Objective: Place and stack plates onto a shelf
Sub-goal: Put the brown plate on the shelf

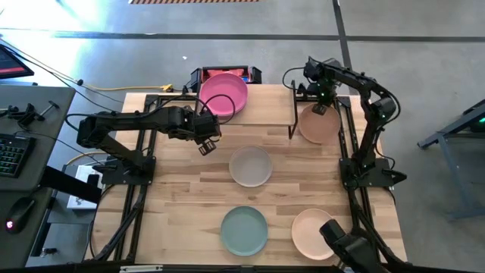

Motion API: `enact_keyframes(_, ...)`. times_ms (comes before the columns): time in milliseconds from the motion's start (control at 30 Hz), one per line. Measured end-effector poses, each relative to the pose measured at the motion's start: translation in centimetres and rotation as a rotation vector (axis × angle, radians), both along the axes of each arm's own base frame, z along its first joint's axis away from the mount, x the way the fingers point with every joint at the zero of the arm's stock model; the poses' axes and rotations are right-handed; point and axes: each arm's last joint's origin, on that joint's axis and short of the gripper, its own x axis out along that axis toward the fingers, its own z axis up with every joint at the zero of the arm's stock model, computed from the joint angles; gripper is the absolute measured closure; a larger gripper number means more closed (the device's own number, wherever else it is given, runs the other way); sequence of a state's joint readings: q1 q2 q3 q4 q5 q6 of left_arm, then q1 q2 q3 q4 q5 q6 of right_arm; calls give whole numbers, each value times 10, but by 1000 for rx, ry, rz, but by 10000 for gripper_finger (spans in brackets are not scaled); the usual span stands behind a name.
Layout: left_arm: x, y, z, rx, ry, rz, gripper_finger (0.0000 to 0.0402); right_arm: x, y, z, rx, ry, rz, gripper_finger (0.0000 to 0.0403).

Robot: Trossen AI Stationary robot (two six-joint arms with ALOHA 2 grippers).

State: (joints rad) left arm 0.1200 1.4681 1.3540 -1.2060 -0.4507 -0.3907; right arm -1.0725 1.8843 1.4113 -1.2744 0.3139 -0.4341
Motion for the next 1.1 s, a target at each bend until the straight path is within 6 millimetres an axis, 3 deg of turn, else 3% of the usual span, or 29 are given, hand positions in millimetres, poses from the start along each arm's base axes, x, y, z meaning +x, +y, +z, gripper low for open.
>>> enact_keyframes(333,0,0,0,0,0,0,303,-7,12,34,-101,-35,-40,403)
enact_keyframes(700,0,0,0,0,0,0,303,1,1,23,-62,-301,-76,397)
enact_keyframes(1100,0,0,0,0,-1,1,303,6,-13,-1,-59,-290,-72,281)
